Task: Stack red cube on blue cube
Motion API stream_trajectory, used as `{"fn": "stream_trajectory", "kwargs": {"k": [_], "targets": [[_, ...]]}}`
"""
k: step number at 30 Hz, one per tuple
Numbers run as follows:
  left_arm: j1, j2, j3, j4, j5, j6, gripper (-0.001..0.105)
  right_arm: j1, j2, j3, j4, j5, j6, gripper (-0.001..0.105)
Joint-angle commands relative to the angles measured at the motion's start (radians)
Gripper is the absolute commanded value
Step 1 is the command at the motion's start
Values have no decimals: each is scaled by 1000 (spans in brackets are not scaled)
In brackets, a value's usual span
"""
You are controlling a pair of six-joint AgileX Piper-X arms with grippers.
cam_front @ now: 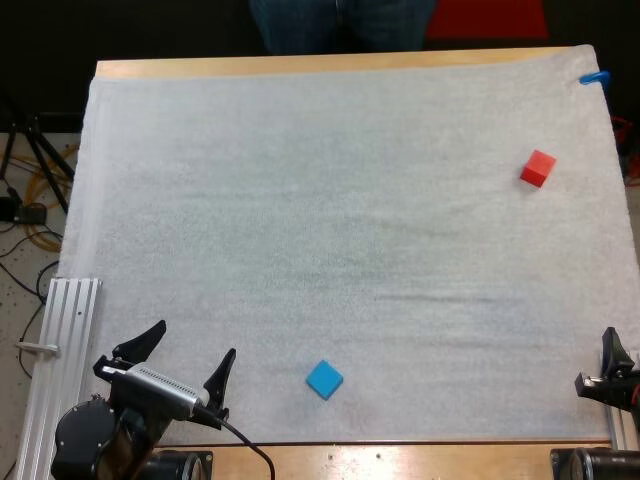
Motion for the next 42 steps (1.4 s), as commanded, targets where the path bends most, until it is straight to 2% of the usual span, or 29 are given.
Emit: {"fn": "stream_trajectory", "kwargs": {"k": [1, 8, 14, 20, 23, 26, 31, 35, 42], "targets": [[1, -139, -3, -17, -11, -13, 87, -5, -38, -4, -8, 0, -3, 55], [1, -139, -3, -15, 1, -14, 87, -5, -38, -4, -10, 0, -7, 55], [-35, -108, -22, -17, 61, -14, 87, -5, -17, -32, -28, -2, -23, 55], [-120, -7, -119, -17, 76, -9, 87, -5, 84, -122, -21, -30, -83, 55], [-173, 61, -180, -17, 97, -9, 87, -5, 153, -176, -21, -78, -87, 55], [-240, 131, -236, -17, 98, 33, 87, -5, 231, -234, -21, -141, -89, 55], [-381, 230, -332, 0, 98, 44, 87, -5, 361, -325, -16, -235, -110, 55], [-427, 270, -360, 13, 85, 51, 87, -5, 442, -370, -15, -242, -128, 55], [-427, 310, -363, 13, 82, 51, 87, -5, 644, -460, -91, -195, -141, 58]]}}
